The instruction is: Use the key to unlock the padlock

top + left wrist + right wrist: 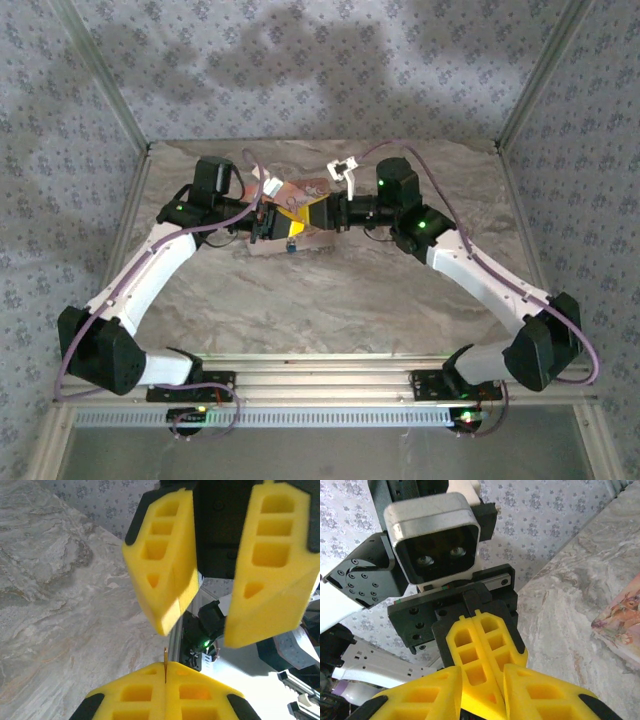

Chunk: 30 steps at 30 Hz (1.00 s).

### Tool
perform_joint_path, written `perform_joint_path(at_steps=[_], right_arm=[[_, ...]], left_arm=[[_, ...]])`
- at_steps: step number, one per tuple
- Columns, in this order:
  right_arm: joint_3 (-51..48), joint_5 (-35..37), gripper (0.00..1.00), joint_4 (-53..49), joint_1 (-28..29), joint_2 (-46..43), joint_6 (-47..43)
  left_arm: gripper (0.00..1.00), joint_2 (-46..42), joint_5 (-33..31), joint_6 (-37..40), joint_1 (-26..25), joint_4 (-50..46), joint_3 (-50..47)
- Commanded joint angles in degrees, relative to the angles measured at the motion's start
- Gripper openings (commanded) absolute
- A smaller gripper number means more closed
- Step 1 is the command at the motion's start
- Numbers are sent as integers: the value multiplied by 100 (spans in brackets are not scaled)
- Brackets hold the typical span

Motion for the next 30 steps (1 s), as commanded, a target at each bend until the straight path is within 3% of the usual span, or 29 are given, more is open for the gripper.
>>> perform_joint_path(at_steps=[1,16,22,30], right_arm=[[162,-213,26,59,22,89,19],[83,-681,21,-77,-74,198,36],[-207,-684,0,66,-118,147,88],[-219,-534,0,29,-127,133,45]], left_arm=[[0,5,285,200,-24,-159,217],[0,110,532,294,35,-230,355],[0,148,567,307,82,-254,375],[0,308,456,111,81,-268,462]])
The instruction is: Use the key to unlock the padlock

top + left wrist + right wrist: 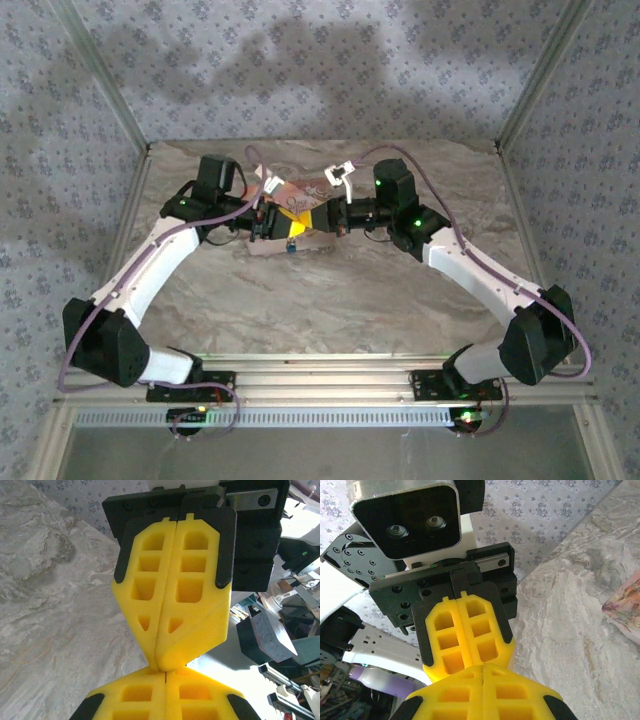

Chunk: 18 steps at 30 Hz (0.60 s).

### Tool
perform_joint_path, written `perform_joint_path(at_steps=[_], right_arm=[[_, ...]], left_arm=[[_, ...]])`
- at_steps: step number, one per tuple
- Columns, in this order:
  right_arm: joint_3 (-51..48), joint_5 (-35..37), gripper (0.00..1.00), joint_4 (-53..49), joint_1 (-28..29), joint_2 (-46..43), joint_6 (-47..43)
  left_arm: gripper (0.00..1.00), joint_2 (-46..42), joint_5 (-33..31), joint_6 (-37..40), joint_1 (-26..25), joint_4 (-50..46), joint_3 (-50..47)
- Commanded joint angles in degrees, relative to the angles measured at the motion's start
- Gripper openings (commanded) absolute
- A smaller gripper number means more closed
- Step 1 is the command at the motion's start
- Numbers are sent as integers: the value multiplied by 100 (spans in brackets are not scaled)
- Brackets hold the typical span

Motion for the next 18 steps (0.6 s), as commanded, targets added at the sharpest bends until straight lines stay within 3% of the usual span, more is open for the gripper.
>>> perform_joint_path(at_steps=[1,6,10,12,15,18], right_arm=[[-58,110,0,-123,-8,-76,-38],[-74,698,0,-322,-100,-156,94],[-68,878,0,-320,-63,-163,255],[-56,1035,0,-375,-62,-180,292],[29,1355,0,-652,-62,-198,297],[93,1247,0,-597,-49,-190,240]], left_arm=[[0,46,-32,-84,46,62,250],[0,-47,-343,-372,69,421,85],[12,-116,-445,-577,69,724,-84],[25,-119,-572,-618,69,725,-102],[36,-255,-911,-603,95,728,-184],[38,-484,-1258,-646,159,866,-384]])
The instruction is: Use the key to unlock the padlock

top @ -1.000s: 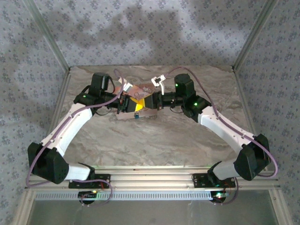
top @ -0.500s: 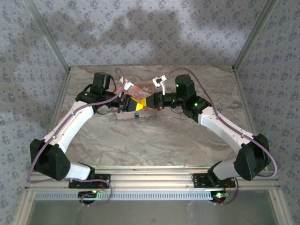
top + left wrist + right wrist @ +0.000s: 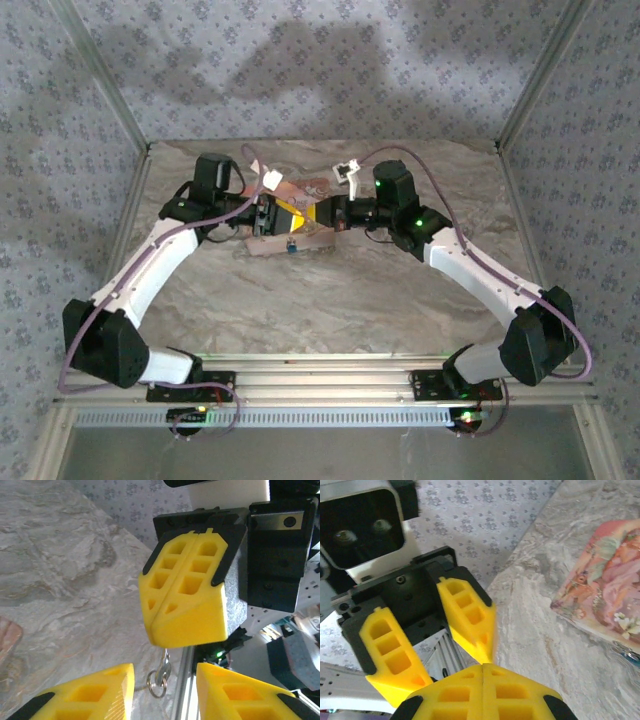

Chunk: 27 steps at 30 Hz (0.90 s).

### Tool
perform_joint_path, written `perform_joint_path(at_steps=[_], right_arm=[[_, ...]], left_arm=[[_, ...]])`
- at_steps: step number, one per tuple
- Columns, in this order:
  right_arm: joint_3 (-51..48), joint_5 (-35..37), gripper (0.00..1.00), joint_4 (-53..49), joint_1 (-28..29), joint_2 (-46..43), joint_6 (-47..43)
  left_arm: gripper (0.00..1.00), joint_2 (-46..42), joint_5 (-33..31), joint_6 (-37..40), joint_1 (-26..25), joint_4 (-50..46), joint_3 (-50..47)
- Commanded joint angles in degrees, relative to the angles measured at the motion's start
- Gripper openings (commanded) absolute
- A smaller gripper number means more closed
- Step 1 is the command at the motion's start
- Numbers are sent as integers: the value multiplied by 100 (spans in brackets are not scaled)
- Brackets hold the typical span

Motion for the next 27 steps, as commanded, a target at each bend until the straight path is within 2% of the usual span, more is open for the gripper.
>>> perform_joint_path(at_steps=[1,7,10,14,21,27], right_arm=[[114,56,0,-82,1,-164,-29],[342,62,0,-264,-43,-107,-158],[575,265,0,-548,-70,24,-45],[776,581,0,-840,-5,135,180],[959,1474,0,-1500,111,144,833],[1011,1802,0,-1631,248,140,1216]], left_arm=[[38,-406,-375,-122,96,299,-221],[40,-695,-381,-1244,200,1320,-738],[42,-1075,-1012,-1305,-13,1736,-1166],[44,-1534,-2209,-1128,-378,1962,-1601],[46,-2019,-4017,-144,-1135,2128,-1884],[46,-2053,-4428,1386,-1697,2257,-1937]])
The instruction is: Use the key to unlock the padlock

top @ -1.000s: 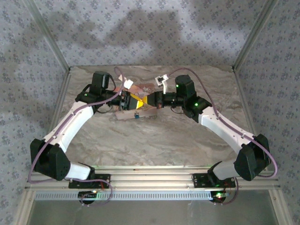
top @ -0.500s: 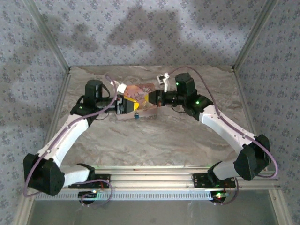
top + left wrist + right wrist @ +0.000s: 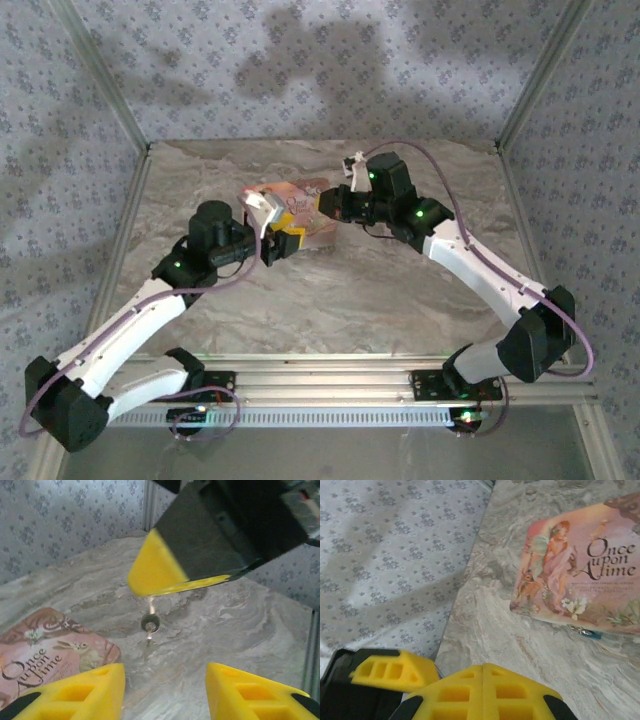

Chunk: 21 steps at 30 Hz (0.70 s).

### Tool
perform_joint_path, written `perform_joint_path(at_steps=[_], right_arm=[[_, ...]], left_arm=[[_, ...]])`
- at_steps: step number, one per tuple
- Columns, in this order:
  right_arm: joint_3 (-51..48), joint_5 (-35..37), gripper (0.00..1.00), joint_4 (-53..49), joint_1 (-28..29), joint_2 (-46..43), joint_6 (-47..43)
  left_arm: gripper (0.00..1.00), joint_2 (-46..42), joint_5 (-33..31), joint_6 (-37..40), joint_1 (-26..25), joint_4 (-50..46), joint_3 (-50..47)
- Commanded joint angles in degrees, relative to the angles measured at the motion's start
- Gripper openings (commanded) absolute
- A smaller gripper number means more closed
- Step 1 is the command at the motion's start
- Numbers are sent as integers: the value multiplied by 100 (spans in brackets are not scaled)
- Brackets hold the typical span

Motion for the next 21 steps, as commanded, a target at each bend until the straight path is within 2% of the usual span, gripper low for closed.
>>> perform_joint_path(at_steps=[1,10,17,18,21], right_arm=[[254,399,0,-270,119,5,327],[272,628,0,-345,250,6,499],[216,536,0,-254,252,31,414],[174,463,0,-141,251,20,343],[32,226,0,193,223,-57,-32]], left_arm=[[46,20,-485,1095,-212,256,19],[46,520,-722,1705,-446,229,319],[46,666,-737,1683,-439,261,388],[46,688,-575,1526,-397,179,453],[48,727,523,491,122,18,630]])
